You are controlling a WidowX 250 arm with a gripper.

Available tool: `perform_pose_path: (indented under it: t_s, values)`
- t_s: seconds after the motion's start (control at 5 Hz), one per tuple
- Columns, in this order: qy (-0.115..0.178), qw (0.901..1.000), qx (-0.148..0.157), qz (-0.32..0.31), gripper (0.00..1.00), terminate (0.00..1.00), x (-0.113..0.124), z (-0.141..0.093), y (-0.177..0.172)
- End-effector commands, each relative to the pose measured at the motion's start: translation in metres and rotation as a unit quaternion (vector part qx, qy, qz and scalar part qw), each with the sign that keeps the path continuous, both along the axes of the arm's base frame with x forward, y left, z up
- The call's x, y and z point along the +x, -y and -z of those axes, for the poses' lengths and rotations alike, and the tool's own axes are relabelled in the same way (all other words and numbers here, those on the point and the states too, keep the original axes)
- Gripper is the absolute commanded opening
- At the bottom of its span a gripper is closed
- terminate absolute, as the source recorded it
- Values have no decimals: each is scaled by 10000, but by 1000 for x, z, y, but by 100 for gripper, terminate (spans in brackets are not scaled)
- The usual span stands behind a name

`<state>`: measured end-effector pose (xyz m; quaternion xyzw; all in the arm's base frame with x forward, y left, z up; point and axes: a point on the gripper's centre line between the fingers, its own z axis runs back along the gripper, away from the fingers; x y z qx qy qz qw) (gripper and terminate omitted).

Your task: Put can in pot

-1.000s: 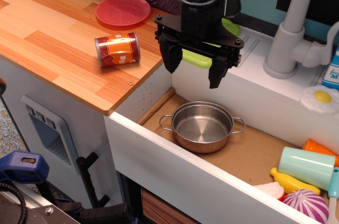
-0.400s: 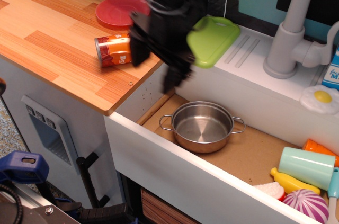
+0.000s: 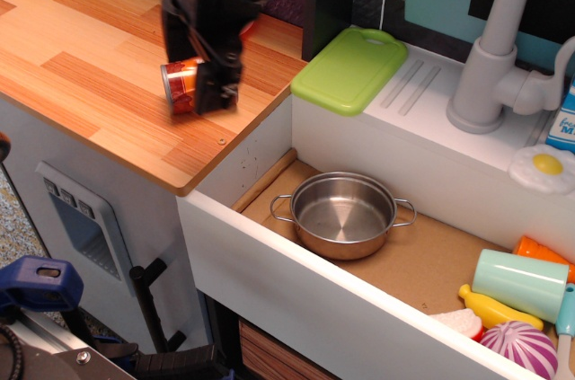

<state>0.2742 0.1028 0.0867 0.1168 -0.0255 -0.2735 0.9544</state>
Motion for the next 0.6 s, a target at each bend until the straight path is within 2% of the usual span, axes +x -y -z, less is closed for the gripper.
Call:
perform_pose_path:
  t_s: [0.0,0.4]
  values:
    - [232,9985,-131,485,100,0,27,0,-28]
    - [393,9956,-474,705,100,0,49,26,-35]
